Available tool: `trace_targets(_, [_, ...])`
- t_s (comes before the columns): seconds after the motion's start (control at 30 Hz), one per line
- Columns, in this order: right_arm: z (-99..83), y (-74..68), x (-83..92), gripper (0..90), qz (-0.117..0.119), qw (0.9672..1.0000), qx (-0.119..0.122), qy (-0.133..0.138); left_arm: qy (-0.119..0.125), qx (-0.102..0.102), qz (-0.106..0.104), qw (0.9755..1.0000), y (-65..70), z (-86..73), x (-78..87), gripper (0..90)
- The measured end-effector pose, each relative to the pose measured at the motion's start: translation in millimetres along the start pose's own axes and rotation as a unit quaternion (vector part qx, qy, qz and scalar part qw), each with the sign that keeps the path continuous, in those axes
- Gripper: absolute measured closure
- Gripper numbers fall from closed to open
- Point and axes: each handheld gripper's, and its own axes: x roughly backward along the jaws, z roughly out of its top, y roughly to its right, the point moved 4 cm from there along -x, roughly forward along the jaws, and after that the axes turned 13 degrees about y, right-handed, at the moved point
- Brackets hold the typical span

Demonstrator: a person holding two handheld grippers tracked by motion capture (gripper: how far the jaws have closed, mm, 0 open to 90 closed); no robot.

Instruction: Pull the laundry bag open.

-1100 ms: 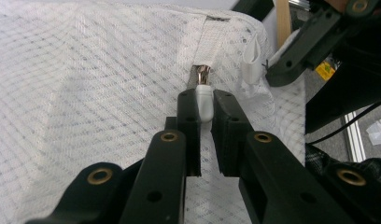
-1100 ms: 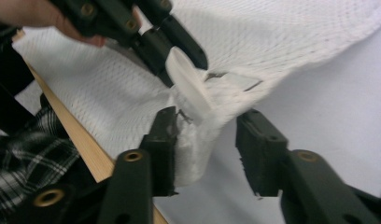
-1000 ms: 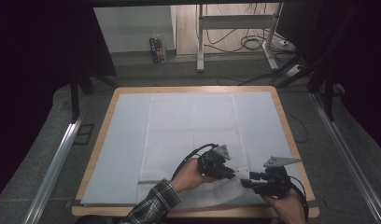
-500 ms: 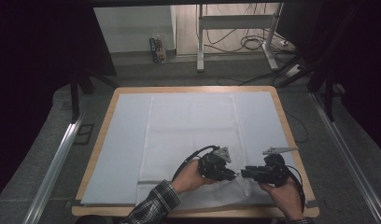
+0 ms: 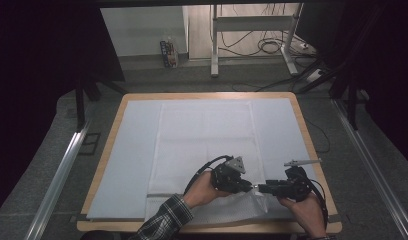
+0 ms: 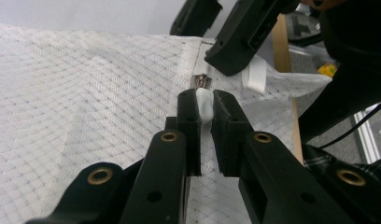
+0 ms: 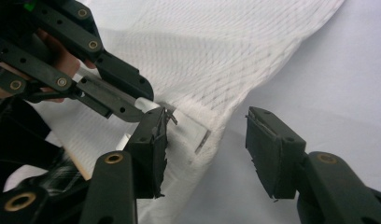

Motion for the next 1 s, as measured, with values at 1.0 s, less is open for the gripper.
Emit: trace_targets(1.0, [6.3,-16.9,2.6,85.7,0.001,0.9981,0.058,0.018,-0.035,0.049,-0.025,0.9978,-5.2,-5.8,-3.7,83.6])
